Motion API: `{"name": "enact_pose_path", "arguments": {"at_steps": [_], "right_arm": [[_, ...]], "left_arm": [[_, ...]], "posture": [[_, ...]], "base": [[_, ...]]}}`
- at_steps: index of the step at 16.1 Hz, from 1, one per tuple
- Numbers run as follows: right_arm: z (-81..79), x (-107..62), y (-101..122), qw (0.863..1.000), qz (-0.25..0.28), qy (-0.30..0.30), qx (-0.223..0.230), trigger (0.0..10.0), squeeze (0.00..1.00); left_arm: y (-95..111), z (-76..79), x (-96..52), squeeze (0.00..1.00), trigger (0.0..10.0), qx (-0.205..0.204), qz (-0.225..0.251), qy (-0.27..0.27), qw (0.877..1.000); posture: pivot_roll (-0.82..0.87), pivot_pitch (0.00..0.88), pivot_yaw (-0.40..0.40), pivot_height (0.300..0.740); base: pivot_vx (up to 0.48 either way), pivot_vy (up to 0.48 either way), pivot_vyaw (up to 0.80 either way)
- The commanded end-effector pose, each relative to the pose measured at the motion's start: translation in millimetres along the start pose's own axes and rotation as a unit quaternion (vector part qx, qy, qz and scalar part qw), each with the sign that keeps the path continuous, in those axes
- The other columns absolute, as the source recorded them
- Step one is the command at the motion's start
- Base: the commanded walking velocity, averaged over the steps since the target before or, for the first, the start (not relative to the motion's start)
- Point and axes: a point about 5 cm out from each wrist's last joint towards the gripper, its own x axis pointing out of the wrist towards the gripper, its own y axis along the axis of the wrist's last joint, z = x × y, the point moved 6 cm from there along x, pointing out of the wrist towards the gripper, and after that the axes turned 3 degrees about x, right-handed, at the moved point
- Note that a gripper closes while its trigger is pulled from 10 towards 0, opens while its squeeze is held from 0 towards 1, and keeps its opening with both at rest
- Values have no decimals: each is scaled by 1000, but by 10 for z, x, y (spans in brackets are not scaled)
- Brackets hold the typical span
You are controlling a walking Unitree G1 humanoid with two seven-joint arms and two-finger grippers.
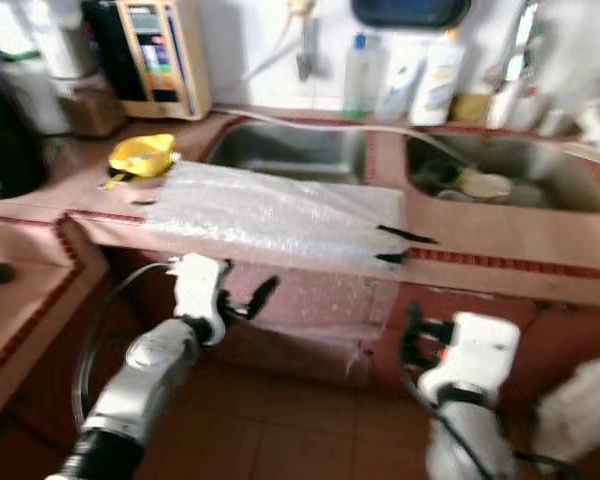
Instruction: Kitchen organization
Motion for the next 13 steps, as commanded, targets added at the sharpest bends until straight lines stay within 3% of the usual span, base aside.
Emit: {"name": "enact_pose_path", "arguments": {"at_steps": [1, 3, 8, 11, 12, 13], "right_arm": [[59, 10, 36, 1000, 5, -3, -11, 10000, 0], [112, 10, 31, 1000, 4, -10, -9, 10000, 0], [-44, 36, 80, 999, 12, 27, -14, 10000, 0], [-66, -9, 97, 999, 16, 37, -27, 10000, 0], [-33, -93, 108, 999, 18, 34, -27, 10000, 0], [-33, -93, 108, 999, 18, 34, -27, 10000, 0]], "left_arm": [[72, 46, 55, 0, 10000, 3, 10, -8, 1000], [65, 54, 69, 0, 10000, 5, 9, -8, 1000], [0, -11, -4, 0, 10000, 4, 7, 10, 1000], [140, -38, 5, 0, 10000, 13, 32, 20, 999], [186, -116, -106, 0, 10000, 26, 43, 16, 999], [186, -116, -106, 0, 10000, 26, 43, 16, 999]], "posture": [[-18, 0, 37, 740], [-6, 0, 24, 740], [0, 0, 19, 740], [-15, 0, 26, 740], [-18, 0, 31, 740], [-18, 0, 31, 740]], "base": [[0, 0, -419], [0, 0, 0], [0, 0, 0], [0, 0, 0], [0, 0, 0], [0, 0, 0]]}}
